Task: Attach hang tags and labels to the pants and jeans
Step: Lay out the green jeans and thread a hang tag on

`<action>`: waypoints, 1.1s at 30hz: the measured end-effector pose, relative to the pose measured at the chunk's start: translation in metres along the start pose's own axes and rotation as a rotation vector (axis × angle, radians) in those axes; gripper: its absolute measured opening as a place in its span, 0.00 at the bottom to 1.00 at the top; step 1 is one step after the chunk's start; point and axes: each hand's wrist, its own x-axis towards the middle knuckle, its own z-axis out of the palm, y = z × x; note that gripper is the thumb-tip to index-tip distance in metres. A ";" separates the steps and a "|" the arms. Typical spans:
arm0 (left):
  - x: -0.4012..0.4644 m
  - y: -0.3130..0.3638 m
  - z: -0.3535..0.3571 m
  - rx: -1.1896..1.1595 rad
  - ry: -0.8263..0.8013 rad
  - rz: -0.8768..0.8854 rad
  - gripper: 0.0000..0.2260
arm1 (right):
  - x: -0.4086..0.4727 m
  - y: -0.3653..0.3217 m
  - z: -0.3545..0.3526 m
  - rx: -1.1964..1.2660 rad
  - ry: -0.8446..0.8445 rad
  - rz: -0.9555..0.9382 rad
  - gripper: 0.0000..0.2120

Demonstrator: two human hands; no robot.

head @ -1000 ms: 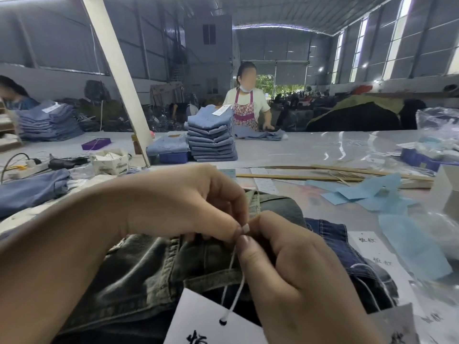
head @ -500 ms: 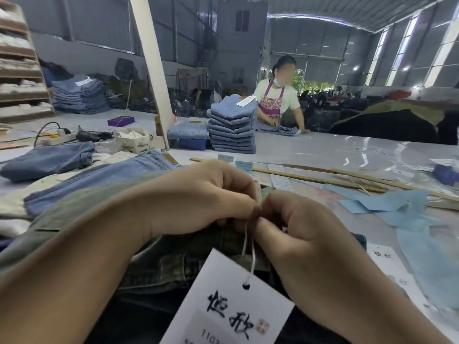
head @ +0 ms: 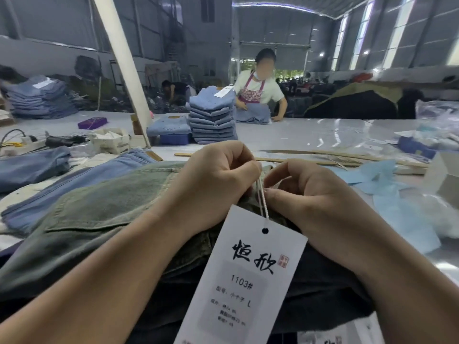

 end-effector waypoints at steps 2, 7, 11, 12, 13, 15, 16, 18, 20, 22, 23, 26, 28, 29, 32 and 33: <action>-0.001 -0.001 0.003 0.078 0.053 0.055 0.09 | -0.001 -0.002 0.002 0.028 0.026 0.033 0.15; -0.004 -0.005 0.007 0.315 0.172 0.129 0.13 | -0.005 -0.006 0.004 0.031 0.066 0.108 0.11; 0.004 -0.008 0.006 0.435 0.035 0.024 0.16 | -0.010 -0.013 0.008 0.034 0.098 0.136 0.11; 0.007 -0.007 0.005 0.468 -0.007 -0.004 0.18 | -0.011 -0.014 0.009 0.042 0.105 0.136 0.11; 0.011 -0.006 0.004 0.507 -0.053 -0.036 0.22 | -0.012 -0.016 0.010 0.051 0.117 0.136 0.10; 0.019 -0.003 0.000 0.594 -0.145 -0.109 0.28 | -0.013 -0.016 0.010 0.107 0.150 0.134 0.12; 0.023 0.000 -0.002 0.616 -0.190 -0.147 0.30 | -0.015 -0.016 0.010 0.163 0.160 0.134 0.13; 0.028 0.004 -0.009 0.586 -0.276 -0.213 0.29 | -0.017 -0.014 0.009 0.266 0.152 0.136 0.14; 0.030 0.008 -0.018 0.512 -0.347 -0.258 0.27 | -0.017 -0.012 0.006 0.288 0.132 0.131 0.18; 0.027 0.007 -0.028 0.450 -0.374 -0.268 0.24 | -0.016 -0.014 0.004 0.296 0.071 0.097 0.20; 0.023 0.003 -0.033 0.397 -0.361 -0.259 0.22 | -0.015 -0.016 0.005 0.312 0.030 0.069 0.20; 0.002 -0.013 -0.047 0.057 -0.313 -0.232 0.16 | -0.011 -0.021 0.009 0.253 0.009 -0.025 0.16; -0.012 -0.025 -0.053 -0.204 -0.244 -0.233 0.11 | -0.010 -0.022 0.015 0.167 0.054 -0.067 0.11; -0.018 -0.030 -0.054 -0.289 -0.205 -0.237 0.09 | -0.010 -0.024 0.018 0.135 0.061 -0.076 0.11; -0.026 -0.035 -0.053 -0.425 -0.149 -0.262 0.08 | -0.015 -0.028 0.028 0.030 0.047 -0.119 0.07; -0.027 -0.036 -0.052 -0.432 -0.144 -0.267 0.11 | -0.017 -0.029 0.031 -0.015 0.046 -0.138 0.05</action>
